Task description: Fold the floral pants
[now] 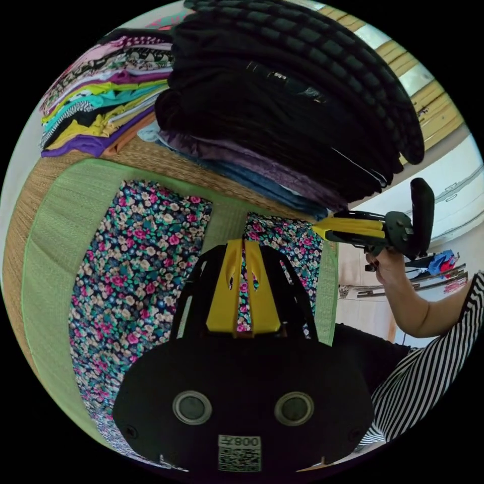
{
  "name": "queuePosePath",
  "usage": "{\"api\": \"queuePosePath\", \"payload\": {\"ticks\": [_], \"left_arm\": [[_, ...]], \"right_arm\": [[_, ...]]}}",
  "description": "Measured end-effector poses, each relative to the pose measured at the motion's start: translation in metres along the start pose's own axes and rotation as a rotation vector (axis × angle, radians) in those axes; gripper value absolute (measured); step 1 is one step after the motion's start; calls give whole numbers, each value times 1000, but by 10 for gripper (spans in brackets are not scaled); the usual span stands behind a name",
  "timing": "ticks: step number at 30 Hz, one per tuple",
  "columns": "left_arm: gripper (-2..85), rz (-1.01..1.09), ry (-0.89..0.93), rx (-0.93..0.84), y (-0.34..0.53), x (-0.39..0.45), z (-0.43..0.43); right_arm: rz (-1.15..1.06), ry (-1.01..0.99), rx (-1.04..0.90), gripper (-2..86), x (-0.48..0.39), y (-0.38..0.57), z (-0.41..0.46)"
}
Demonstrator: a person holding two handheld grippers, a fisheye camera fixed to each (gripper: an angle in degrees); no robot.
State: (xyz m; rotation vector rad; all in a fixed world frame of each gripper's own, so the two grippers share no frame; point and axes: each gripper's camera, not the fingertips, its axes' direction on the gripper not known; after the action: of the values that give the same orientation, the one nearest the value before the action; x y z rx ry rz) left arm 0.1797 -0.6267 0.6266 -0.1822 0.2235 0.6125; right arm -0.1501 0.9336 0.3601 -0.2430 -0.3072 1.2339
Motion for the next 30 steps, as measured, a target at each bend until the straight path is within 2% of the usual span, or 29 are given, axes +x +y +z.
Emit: {"api": "queuePosePath", "payload": {"ticks": [2,6,11,15,22,25,30], "left_arm": [[31,-72,34,-4,14,-6,0],[58,-175,127,107,67,-17,-34],[65,-303,61,156,161,-27,-88],[59,-537,-57,166,274,-39,-134],[37,-991,-194,174,465,-38,-194],[31,-1099,-213,216,527,-30,-217],[18,-1241,-201,240,609,-23,-235]], "right_arm": [[15,-12,-49,13,5,-2,16],[41,-30,-24,32,6,-1,11],[76,-19,23,26,-1,0,-12],[36,-96,55,19,-35,-3,-23],[-247,-300,9,14,-204,-52,5],[-373,-390,-17,12,-291,-70,16],[-566,-418,-88,9,-434,-84,42]]}}
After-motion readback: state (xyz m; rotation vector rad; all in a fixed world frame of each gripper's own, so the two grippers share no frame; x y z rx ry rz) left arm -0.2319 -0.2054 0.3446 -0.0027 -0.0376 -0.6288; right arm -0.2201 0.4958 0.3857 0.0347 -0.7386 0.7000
